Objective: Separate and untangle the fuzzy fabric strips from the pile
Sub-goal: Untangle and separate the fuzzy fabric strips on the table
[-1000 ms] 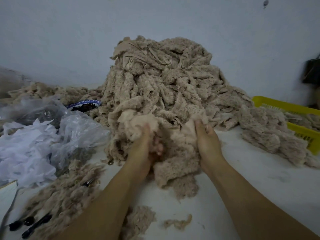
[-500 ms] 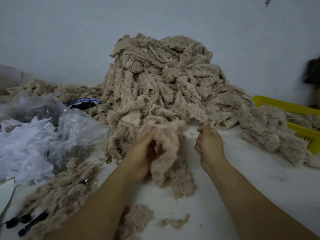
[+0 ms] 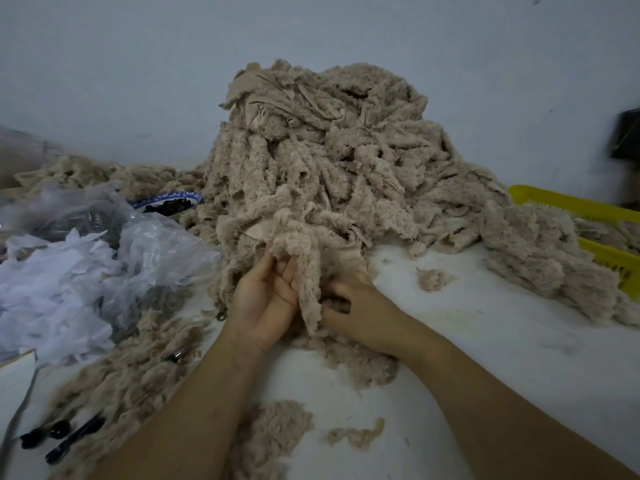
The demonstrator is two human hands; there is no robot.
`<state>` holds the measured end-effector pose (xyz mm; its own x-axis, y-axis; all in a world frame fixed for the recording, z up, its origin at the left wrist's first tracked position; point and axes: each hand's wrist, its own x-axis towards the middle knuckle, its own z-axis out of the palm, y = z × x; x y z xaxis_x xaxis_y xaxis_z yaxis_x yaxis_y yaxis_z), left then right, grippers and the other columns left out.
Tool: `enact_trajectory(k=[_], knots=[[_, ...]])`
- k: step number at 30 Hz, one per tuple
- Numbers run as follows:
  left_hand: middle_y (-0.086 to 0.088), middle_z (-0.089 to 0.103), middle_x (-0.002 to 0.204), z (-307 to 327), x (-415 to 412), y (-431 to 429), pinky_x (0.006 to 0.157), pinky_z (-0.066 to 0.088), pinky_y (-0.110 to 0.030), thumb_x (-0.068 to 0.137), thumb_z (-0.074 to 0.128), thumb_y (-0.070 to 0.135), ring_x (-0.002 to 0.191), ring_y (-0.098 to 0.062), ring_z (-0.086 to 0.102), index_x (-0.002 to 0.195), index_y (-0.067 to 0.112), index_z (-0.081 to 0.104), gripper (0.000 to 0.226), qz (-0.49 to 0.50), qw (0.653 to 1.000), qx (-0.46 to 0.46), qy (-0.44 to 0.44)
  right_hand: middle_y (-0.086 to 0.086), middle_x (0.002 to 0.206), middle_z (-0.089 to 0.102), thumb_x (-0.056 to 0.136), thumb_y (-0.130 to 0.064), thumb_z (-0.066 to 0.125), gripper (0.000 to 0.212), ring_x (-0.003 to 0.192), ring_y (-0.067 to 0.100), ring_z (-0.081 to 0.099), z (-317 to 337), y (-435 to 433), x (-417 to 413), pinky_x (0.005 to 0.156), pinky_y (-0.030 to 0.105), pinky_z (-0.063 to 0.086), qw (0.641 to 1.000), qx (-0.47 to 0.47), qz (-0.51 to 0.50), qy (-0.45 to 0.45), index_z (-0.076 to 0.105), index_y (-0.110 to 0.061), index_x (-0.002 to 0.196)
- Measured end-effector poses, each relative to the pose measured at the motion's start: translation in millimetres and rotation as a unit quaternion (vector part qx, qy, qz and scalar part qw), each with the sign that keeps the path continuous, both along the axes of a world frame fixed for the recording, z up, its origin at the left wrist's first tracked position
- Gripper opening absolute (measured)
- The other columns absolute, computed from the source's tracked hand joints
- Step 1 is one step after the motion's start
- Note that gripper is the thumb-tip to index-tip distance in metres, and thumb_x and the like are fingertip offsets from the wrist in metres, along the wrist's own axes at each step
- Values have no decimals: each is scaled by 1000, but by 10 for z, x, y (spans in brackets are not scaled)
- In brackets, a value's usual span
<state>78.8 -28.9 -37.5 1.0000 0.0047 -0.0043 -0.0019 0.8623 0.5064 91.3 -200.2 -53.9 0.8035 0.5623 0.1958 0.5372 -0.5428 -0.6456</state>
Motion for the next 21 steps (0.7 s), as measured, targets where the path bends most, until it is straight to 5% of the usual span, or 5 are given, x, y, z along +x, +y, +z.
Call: enact_trajectory(k=[8, 11, 14, 17, 21], knots=[[-7, 68, 75, -8, 45, 53, 58, 61, -35, 96, 40, 12, 65, -20, 72, 64, 6, 74, 47, -2, 1000, -3, 28, -9, 52, 47, 99, -30, 53, 24, 43, 4, 40, 124, -149, 128, 46, 17, 35, 902, 349, -168, 189, 49, -18, 79], [-6, 72, 73, 3, 4, 3, 60, 60, -35, 89, 48, 16, 70, -23, 74, 70, 6, 77, 36, -24, 999, 36, 22, -9, 55, 48, 86, -52, 66, 44, 52, 4, 45, 166, -120, 127, 79, 25, 44, 844, 440, -147, 270, 64, -19, 116], [-16, 75, 104, -17, -65, -23, 68, 61, -35, 92, 51, 23, 92, -27, 74, 101, 3, 77, 34, -66, 989, 130, 18, 27, 97, 67, 64, -67, 69, 62, 96, 34, 66, 192, -99, 112, 111, 46, 34, 806, 486, -126, 314, 74, -22, 106], [-15, 69, 124, -63, -107, -41, 87, 58, -40, 82, 64, 32, 109, -30, 69, 135, 6, 57, 59, -45, 966, 253, 43, 13, 118, 71, 70, -63, 63, 68, 116, 30, 63, 177, -57, 82, 110, 49, 41, 791, 492, -136, 337, 69, -15, 118], [2, 75, 110, -41, -171, -151, 84, 57, -26, 77, 70, 54, 104, -14, 71, 117, 16, 66, 56, -6, 904, 427, -7, 5, 106, 76, 90, -54, 57, 48, 104, 21, 70, 95, 64, 37, 101, 44, 50, 826, 458, -152, 291, 73, -14, 111]])
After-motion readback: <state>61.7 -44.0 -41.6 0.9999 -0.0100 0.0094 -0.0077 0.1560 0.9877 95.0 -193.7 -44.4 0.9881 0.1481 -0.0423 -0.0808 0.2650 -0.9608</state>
